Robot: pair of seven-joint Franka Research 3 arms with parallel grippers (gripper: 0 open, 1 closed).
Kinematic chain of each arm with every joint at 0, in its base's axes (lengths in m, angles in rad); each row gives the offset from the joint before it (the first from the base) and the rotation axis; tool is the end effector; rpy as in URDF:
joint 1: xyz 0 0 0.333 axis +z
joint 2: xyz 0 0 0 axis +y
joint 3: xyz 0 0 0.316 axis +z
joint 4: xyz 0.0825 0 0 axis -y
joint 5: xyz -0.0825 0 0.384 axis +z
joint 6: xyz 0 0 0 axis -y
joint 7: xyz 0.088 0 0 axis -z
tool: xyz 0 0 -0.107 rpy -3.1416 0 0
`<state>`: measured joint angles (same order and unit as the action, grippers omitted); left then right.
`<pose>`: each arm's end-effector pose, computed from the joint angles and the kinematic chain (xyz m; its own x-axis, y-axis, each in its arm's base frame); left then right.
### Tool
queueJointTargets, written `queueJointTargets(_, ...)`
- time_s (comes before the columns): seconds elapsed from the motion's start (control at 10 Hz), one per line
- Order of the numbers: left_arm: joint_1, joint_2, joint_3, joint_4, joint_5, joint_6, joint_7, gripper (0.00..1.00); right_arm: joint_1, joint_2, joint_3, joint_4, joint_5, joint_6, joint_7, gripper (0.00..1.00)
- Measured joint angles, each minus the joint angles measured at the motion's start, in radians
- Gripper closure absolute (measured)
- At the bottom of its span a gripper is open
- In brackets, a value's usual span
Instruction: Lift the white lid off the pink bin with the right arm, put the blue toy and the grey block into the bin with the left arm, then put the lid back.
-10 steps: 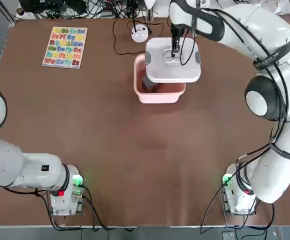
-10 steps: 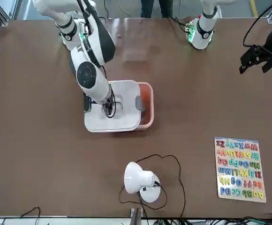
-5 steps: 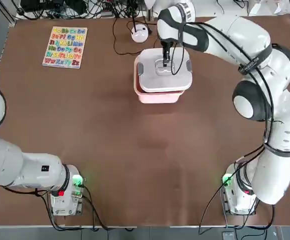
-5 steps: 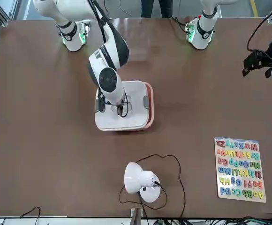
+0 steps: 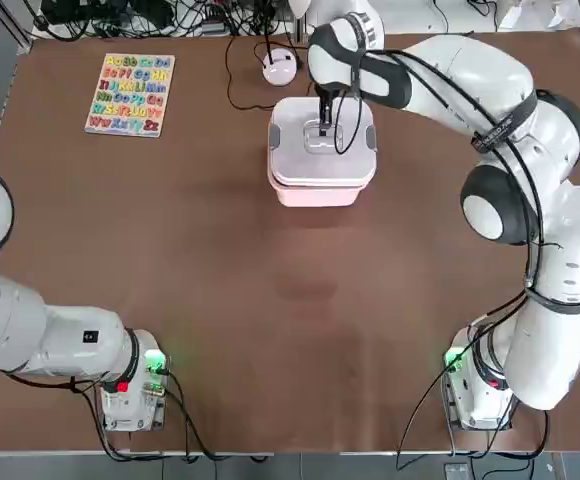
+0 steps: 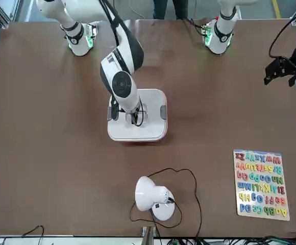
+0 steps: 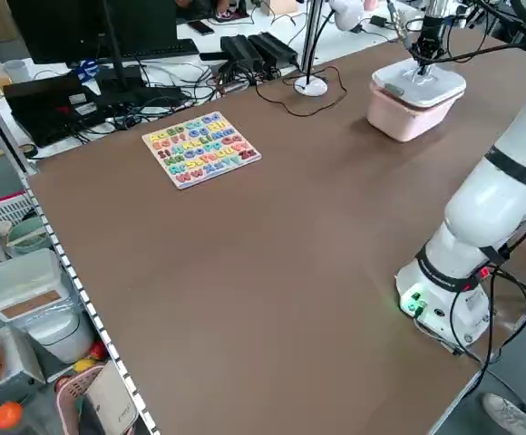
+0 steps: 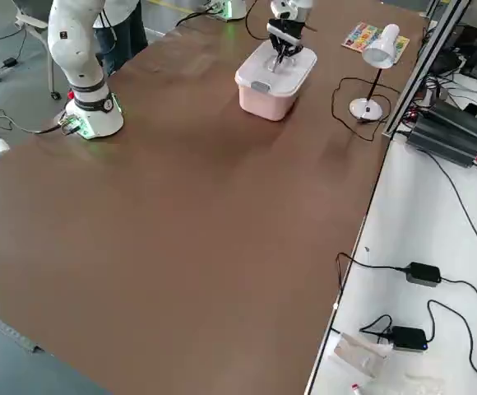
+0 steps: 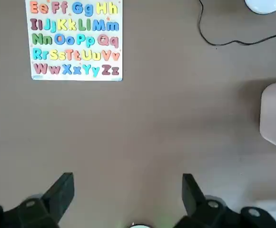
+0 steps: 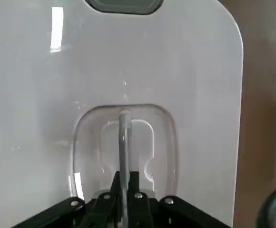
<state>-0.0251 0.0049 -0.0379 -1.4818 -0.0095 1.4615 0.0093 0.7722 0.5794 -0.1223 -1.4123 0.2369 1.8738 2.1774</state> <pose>0.5439 -0.0354 0.6539 0.9970 -0.0733 -0.0251 -0.0730 -0.9973 0.0099 0.5382 0.4509 0.3571 -0.0294 -0.9980 -0.0559 -0.9833 0.0189 0.1811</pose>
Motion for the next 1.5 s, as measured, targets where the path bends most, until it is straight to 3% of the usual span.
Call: queueJointTargets(1.5, -0.007, 0.011, -0.005, 0.000, -0.024, 0.000, -0.061, 0.00, 0.018, 0.020, 0.000, 0.004, 0.000, 0.017, 0.025, 0.93)
